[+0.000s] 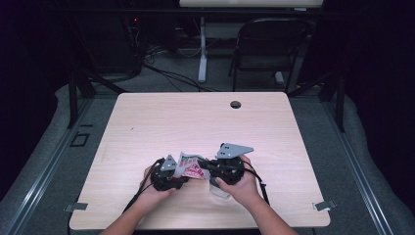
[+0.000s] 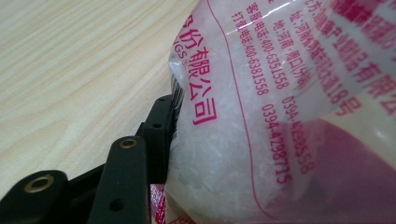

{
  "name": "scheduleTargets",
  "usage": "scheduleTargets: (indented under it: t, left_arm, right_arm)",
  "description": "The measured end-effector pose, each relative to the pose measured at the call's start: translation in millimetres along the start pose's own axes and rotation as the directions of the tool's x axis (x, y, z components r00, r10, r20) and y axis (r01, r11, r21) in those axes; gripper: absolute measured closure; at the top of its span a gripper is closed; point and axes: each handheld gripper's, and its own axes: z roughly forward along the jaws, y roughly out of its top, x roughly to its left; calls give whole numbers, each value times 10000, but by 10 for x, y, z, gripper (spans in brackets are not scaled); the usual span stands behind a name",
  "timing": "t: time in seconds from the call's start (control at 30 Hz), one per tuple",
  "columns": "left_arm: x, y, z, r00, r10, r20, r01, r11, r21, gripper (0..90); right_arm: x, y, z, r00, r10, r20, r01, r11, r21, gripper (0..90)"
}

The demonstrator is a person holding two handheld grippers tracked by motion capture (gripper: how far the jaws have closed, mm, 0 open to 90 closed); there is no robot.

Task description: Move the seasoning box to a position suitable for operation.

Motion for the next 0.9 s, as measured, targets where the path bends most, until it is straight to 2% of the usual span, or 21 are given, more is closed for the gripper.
scheduleTargets:
  t: [0.4,0.63,0.9]
  left_arm:
    - [-35,51,-55,9970,394,-669,-399,9992,-49,587]
    - [-51,64,-76,9948,517,-882,-529,9985,-120,590]
    - [-72,109,-123,9880,785,-1330,-816,9965,-182,593]
  right_arm:
    - [-1,8,-39,9998,183,-27,-183,9998,35,900]
    - [16,15,-67,9999,131,7,-132,9999,67,900]
    - [19,31,-106,9999,149,7,-149,9998,99,900]
